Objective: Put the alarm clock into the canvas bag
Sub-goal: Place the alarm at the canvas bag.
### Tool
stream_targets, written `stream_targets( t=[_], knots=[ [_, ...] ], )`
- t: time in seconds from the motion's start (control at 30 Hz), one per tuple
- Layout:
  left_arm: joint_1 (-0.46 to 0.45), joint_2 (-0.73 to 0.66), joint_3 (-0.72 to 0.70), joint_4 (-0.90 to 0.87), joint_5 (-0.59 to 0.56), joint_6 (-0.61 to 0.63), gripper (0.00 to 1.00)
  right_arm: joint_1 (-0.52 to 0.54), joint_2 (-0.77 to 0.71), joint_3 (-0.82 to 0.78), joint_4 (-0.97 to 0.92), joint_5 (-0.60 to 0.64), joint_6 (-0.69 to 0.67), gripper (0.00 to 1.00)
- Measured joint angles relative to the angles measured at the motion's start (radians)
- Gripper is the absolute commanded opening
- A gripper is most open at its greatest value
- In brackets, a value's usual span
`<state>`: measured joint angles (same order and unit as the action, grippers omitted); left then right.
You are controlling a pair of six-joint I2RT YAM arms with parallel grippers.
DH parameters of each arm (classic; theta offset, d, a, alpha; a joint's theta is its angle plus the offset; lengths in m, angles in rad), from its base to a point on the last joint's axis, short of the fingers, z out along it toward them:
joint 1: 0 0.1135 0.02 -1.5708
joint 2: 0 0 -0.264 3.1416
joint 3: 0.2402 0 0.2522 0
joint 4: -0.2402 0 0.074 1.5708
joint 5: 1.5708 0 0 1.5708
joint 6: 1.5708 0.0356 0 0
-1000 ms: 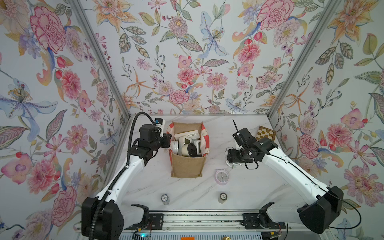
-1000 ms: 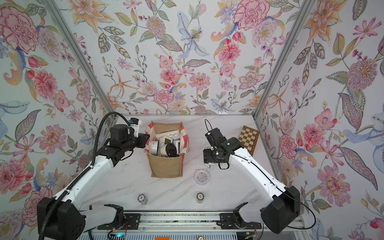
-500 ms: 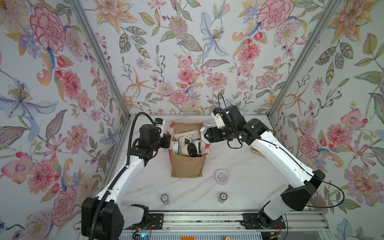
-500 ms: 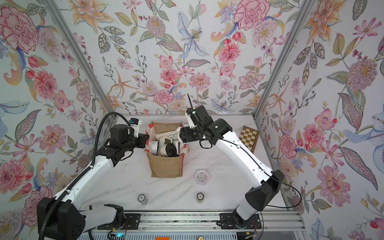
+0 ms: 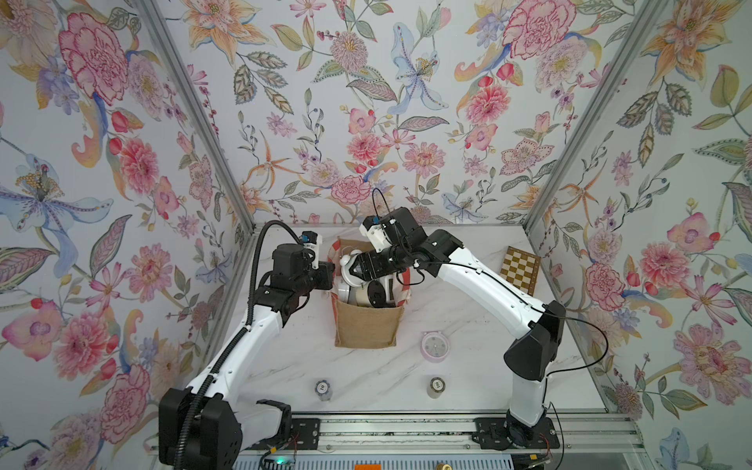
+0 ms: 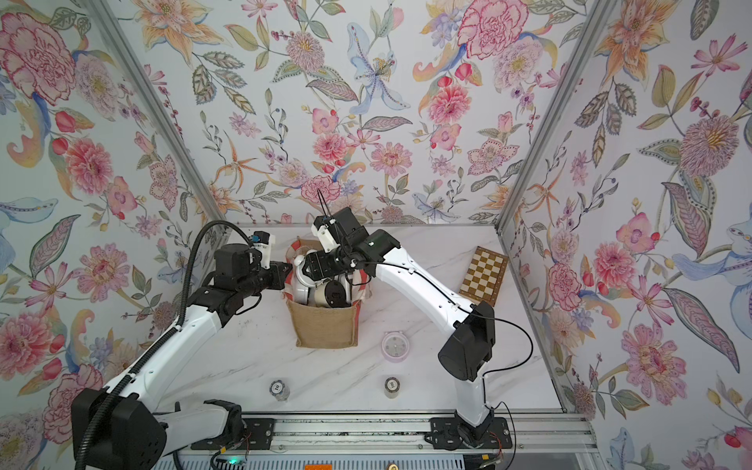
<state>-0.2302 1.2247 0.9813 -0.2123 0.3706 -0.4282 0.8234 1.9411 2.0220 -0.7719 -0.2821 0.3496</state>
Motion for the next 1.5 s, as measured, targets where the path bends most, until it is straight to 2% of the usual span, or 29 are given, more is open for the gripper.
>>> stream_targets(
  t=[0.37, 1.0, 1.2, 1.5],
  knots=[
    [0.0, -0.023, 0.0, -0.024, -0.011, -0.007, 0.0, 0.0, 0.07, -0.019, 0.076, -0.106, 0.059, 0.48],
    [0.001, -0.034, 0.0, -0.05, -0.045, -0.006, 0.0, -0.015, 0.079, -0.169, 0.217, -0.128, 0.065, 0.4],
    [0.001, -0.04, 0.0, -0.055, -0.061, -0.006, 0.0, -0.006, 0.079, -0.166, 0.207, -0.08, 0.047, 0.37],
    [0.001, -0.043, 0.0, -0.059, -0.061, -0.006, 0.0, 0.016, 0.087, -0.107, 0.093, 0.053, 0.006, 0.34]
  ],
)
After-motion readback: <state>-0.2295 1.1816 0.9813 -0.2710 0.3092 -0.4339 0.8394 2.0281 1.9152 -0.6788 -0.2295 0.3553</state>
